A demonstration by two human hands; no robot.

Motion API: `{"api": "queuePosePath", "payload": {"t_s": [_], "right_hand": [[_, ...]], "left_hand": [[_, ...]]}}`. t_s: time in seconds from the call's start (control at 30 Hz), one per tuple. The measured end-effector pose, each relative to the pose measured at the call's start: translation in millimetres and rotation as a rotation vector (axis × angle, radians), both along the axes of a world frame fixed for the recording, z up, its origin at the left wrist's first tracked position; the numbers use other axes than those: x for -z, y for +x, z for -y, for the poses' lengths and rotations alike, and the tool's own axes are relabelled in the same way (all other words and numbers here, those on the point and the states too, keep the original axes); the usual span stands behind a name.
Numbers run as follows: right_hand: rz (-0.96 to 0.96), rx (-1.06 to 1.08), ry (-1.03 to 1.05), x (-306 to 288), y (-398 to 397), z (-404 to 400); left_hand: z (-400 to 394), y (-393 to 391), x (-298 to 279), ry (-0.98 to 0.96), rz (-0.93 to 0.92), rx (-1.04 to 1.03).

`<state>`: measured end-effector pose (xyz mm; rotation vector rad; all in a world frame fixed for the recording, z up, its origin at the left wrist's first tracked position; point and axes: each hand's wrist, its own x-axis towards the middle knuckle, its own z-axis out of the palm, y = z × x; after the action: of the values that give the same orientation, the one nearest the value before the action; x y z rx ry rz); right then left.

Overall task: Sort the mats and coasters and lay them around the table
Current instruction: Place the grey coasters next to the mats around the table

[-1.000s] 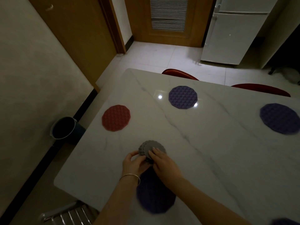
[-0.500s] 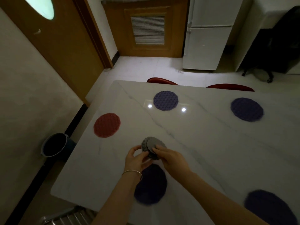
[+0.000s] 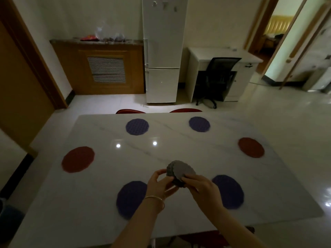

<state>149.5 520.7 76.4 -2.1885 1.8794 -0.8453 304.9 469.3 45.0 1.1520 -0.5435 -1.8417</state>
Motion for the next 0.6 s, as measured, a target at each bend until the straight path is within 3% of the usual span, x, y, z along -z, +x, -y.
{"api": "queuePosePath", "payload": {"t_s": [0.33,0.47,0.6], "right_hand": [[0.011,-0.067,-0.008,7.6,20.7,-36.1],[0.074,-0.117,-0.019,16.0,22.4,-24.4],[0.133,-0.004,-0.062,33.4,22.1,-4.0]], "left_hand": [[-34.4,28.0,-4.0,-0.001,0.035,0.0],[-35.6,50.1,-2.5,0.017,0.053,-0.088],[-37.1,89.1,4.3,0.036,0.076,-0.232]]}}
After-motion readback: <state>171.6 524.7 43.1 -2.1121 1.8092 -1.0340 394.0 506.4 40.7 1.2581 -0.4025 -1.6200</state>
